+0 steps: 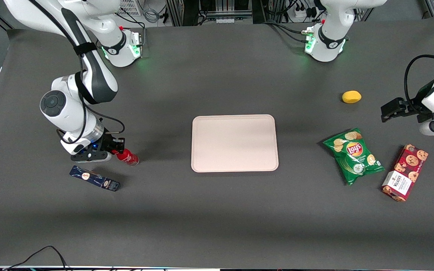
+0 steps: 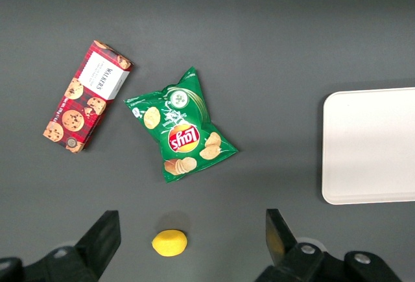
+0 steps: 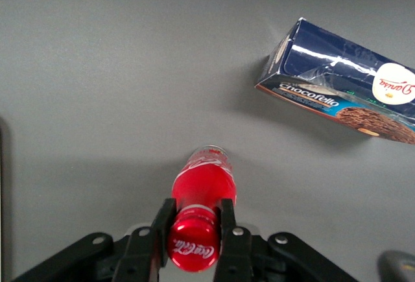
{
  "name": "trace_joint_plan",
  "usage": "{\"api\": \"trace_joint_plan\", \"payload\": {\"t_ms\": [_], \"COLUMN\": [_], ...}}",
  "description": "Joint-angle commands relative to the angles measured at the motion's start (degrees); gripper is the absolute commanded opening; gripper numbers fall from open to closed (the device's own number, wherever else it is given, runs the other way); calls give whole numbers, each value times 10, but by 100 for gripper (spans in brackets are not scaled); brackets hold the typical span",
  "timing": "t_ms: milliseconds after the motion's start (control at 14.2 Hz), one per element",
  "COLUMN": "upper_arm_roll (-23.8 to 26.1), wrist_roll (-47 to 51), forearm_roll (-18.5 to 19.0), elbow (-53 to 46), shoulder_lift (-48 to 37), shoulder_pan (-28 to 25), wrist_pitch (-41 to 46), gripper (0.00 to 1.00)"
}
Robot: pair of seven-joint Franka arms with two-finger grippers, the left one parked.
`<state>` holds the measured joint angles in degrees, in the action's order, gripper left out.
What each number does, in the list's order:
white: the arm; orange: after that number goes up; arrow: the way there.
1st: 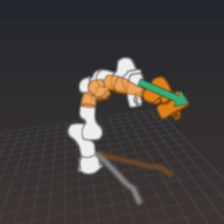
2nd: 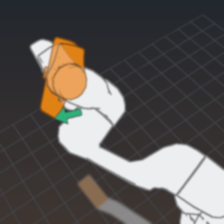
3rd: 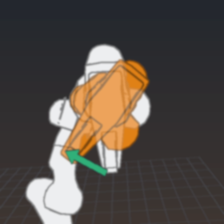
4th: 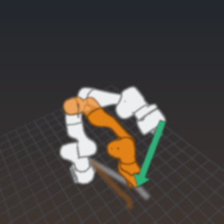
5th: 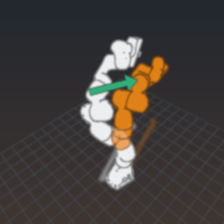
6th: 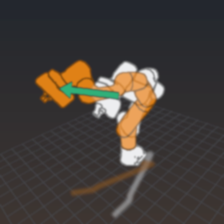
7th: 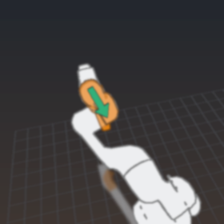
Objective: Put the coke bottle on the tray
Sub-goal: 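Lower the right gripper around the bottle's cap end and close it, then lift the bottle and carry it over the white tray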
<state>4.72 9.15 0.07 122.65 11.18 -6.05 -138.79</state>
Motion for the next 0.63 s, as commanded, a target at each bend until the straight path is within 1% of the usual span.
{"api": "trace_joint_plan", "payload": {"t_ms": [0,281,492,562], "upper_arm_roll": [0,14,35,49], "wrist_roll": [12,17,36,50], "forearm_roll": [6,6,6,6], "elbow": [-51,-136,-213,-243], "shoulder_lift": [-8,-19,-21,-20], "shoulder_pan": [-4,-4,-5,-5], "wrist_pitch": [74,181,270,305], "gripper": [0,0,0,0]}}
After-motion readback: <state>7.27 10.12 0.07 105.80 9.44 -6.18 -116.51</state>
